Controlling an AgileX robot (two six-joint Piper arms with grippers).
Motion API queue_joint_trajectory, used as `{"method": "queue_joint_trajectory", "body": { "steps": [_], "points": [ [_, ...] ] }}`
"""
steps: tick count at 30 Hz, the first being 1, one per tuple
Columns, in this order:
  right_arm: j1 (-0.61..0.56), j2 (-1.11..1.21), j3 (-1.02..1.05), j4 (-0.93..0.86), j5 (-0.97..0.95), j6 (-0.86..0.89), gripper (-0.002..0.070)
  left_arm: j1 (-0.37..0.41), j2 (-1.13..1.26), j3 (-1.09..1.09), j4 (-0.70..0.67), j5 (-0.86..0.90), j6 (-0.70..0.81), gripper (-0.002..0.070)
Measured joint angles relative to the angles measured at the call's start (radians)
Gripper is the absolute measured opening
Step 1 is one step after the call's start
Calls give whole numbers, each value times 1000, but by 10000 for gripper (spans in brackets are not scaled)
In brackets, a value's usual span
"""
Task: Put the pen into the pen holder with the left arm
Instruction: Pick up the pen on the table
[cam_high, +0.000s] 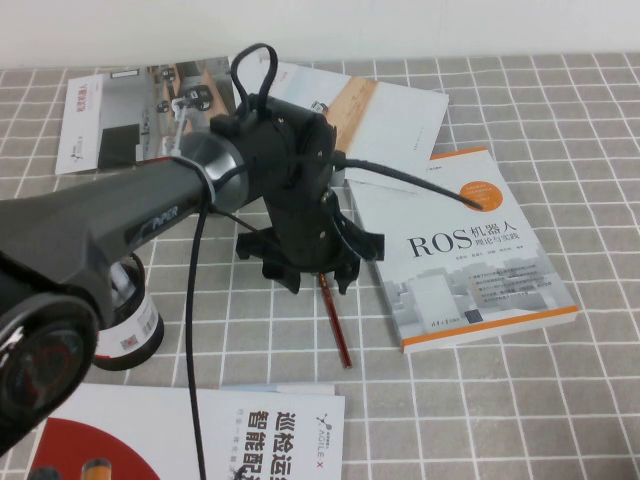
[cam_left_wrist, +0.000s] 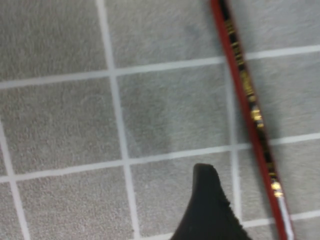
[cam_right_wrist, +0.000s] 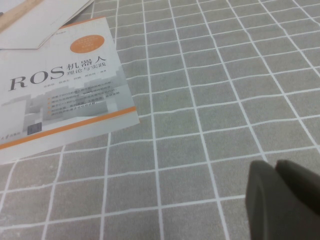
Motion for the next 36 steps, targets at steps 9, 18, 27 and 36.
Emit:
{"method": "queue_joint_trajectory", "body": {
  "steps": [9, 18, 27, 36],
  "points": [
    [0, 0, 0, 0, 0, 0, -15, -4, 54, -40, 9, 48, -19, 401],
    [0, 0, 0, 0, 0, 0, -15, -17, 105, -119, 45, 134, -21, 385],
    [0, 0, 0, 0, 0, 0, -15, -20, 108, -123, 52, 146, 46, 69],
    [0, 0, 0, 0, 0, 0, -15, -25, 108, -123, 95, 153, 160, 24]
  ]
}}
